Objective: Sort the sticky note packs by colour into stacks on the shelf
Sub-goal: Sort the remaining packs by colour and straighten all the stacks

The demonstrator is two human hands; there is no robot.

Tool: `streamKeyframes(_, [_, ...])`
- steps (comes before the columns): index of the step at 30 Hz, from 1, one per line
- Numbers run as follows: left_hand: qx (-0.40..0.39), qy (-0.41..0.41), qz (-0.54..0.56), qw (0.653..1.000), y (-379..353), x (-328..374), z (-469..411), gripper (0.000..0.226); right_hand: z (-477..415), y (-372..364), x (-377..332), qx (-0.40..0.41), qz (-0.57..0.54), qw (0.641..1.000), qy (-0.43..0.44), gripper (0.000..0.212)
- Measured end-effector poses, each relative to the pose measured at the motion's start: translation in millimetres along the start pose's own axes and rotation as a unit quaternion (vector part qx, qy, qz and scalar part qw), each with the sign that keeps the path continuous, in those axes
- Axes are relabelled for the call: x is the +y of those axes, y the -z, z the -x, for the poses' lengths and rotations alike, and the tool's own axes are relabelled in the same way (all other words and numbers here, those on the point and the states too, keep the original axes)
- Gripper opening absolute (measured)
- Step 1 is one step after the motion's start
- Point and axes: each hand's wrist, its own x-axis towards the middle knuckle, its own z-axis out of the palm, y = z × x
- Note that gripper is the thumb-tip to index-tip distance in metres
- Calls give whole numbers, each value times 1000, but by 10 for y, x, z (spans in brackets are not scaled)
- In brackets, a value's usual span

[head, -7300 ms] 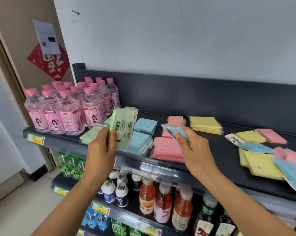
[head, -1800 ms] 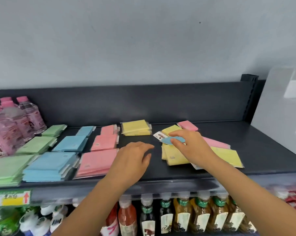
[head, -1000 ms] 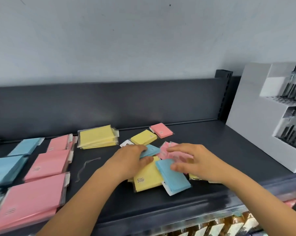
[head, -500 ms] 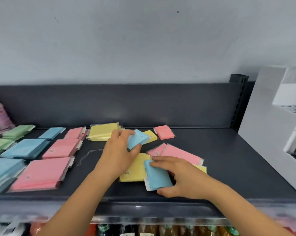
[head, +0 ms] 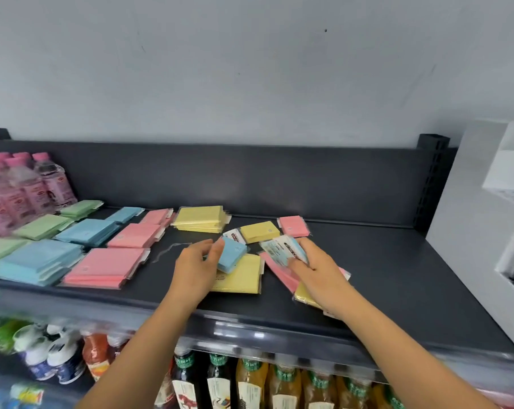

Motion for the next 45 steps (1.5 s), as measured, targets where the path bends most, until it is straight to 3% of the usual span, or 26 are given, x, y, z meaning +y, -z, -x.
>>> streamKeyframes(2, [-31, -1, -8, 999, 41, 1, 24, 38, -1, 0, 3, 6, -8, 1000, -28, 17])
streamKeyframes(5, [-64, -22, -25, 997, 74, 27, 78, 61, 2, 2, -27, 16, -22, 999, -38, 13])
streamKeyframes(11, [2, -19, -1, 1000, 109, 24, 89, 22, 11, 132, -44, 76, -34, 996, -21, 11])
streamKeyframes(17, [-13, -29, 48, 998, 145, 16, 72, 23, 56, 289, -38, 106, -11, 993, 53, 13])
streamKeyframes(22, [50, -61, 76, 994, 267, 61, 97, 23, 31, 235, -97, 108, -34, 990, 86, 27])
streamKeyframes(32, [115, -52, 46, 991, 987, -222, -27, 20, -157, -422, -401, 34, -13, 986, 164, 26])
streamKeyframes(45, [100, -100, 16, 990, 2113, -951, -940, 21, -726, -1481, -1084, 62, 86, 969, 224, 29])
